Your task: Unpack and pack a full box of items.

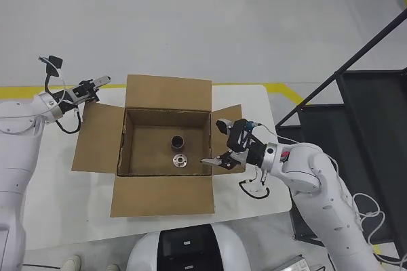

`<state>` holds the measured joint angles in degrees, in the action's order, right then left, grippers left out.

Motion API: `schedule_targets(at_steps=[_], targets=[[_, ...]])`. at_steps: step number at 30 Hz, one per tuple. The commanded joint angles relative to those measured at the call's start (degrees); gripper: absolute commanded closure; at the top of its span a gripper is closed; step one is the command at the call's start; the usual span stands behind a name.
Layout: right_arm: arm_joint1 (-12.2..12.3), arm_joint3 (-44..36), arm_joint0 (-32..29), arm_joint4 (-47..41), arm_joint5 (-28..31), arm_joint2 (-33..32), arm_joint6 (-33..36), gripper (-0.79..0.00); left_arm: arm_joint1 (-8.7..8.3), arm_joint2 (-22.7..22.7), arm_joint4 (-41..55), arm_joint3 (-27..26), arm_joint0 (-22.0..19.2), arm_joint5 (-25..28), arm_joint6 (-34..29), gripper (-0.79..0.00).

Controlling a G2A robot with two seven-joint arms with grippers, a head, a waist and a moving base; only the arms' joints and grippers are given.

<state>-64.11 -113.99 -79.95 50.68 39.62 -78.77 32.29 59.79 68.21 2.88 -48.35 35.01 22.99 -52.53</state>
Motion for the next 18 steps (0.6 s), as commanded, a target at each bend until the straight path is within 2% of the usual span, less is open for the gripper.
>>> schedule_targets(at_steps=[1, 6, 10, 14, 18], targets=[[0.0, 0.0, 0.0, 0.0, 0.0, 0.0, 0.0, -0.785, 0.0, 0.0, 0.03, 0.0, 0.0, 0.0, 0.0, -0.785], [0.0, 0.13, 0.03, 0.17, -0.5, -0.19, -0.18, -0.785, 0.0, 0.0, 0.03, 0.0, 0.0, 0.0, 0.0, -0.785], [0.17, 0.74, -0.12, 2.72, -3.09, -2.82, -3.81, -0.785, 0.0, 0.0, 0.03, 0.0, 0.0, 0.0, 0.0, -0.785], [0.63, 1.96, -2.96, 6.4, -3.18, -9.14, -12.74, -0.785, 0.0, 0.0, 0.03, 0.0, 0.0, 0.0, 0.0, -0.785], [1.1, 2.81, -8.98, 8.62, -1.33, -15.97, -21.26, -0.785, 0.0, 0.0, 0.03, 0.0, 0.0, 0.0, 0.0, -0.785]])
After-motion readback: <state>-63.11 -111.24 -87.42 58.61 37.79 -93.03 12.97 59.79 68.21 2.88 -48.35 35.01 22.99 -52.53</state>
